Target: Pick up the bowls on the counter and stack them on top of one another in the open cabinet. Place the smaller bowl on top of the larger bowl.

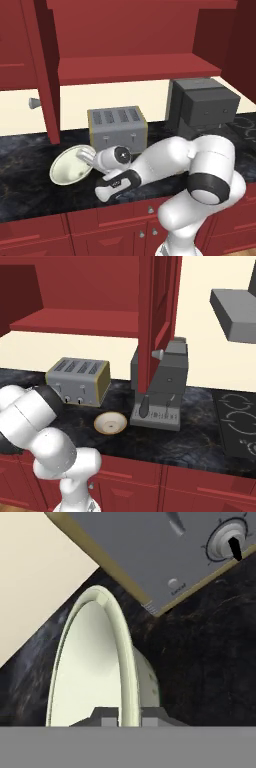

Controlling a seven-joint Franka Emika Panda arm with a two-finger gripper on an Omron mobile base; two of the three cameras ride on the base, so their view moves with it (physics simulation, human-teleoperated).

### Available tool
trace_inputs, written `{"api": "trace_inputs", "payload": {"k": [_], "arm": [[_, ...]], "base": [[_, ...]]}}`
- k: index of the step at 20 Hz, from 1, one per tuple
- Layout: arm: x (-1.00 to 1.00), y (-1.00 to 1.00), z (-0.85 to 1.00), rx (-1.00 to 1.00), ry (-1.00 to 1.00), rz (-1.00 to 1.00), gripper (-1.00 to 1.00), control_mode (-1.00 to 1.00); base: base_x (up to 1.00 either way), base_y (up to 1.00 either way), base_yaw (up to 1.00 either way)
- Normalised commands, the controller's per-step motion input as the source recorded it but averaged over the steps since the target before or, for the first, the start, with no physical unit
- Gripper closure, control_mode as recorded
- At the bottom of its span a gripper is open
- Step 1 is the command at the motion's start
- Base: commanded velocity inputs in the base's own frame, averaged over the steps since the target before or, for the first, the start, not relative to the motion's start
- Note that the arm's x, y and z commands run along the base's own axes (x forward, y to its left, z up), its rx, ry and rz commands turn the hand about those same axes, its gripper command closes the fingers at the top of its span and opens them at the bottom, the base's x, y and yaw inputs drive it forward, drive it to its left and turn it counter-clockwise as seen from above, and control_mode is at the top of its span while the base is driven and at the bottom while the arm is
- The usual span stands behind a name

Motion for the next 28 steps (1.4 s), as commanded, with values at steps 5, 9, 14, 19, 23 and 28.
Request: {"api": "trace_inputs", "payload": {"k": [5,9,14,19,23,28], "arm": [[-0.23,-0.11,0.41,0.11,0.05,-0.11,1.00,-1.00],[-0.25,-0.11,0.33,0.12,0.02,-0.14,1.00,-1.00],[-0.36,-0.09,0.40,0.11,0.00,-0.10,1.00,-1.00],[-0.41,-0.12,0.48,0.08,-0.02,-0.07,1.00,-1.00],[-0.30,-0.27,0.58,0.08,0.00,-0.06,1.00,-1.00],[-0.29,-0.30,0.50,0.08,0.02,-0.06,1.00,-1.00]], "base": [[0.00,0.00,0.00],[0.00,0.00,0.00],[0.00,0.00,0.00],[0.00,0.00,0.00],[0.00,0.00,0.00],[0.00,0.00,0.00]]}}
